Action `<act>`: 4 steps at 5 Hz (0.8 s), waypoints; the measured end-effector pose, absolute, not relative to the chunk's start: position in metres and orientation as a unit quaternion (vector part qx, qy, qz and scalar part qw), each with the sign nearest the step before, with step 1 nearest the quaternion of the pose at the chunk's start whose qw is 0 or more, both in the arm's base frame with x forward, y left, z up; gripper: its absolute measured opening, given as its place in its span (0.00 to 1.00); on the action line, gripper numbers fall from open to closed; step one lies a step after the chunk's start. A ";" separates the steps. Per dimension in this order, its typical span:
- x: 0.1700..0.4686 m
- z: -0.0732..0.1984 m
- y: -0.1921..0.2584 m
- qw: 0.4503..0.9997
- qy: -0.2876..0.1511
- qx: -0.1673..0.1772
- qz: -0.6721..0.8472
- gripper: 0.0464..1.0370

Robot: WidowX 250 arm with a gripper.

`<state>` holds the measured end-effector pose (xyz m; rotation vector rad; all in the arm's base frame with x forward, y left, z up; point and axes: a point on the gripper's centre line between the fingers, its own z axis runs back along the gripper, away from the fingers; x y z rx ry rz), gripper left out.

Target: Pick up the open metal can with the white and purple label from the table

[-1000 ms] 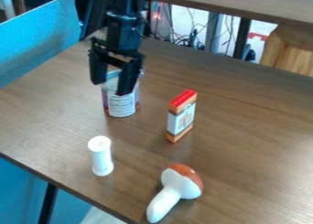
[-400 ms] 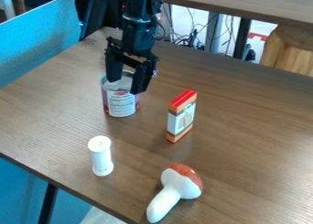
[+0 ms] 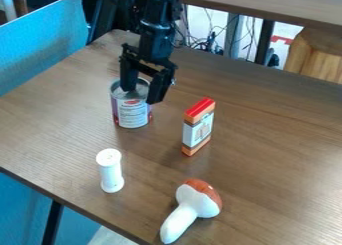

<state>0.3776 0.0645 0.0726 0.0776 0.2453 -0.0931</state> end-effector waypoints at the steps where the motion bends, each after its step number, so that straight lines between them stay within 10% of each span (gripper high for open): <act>1: 0.379 0.070 0.065 0.990 0.126 0.051 -0.038 0.96; 4: 0.366 0.066 0.095 0.977 0.156 0.144 0.034 0.96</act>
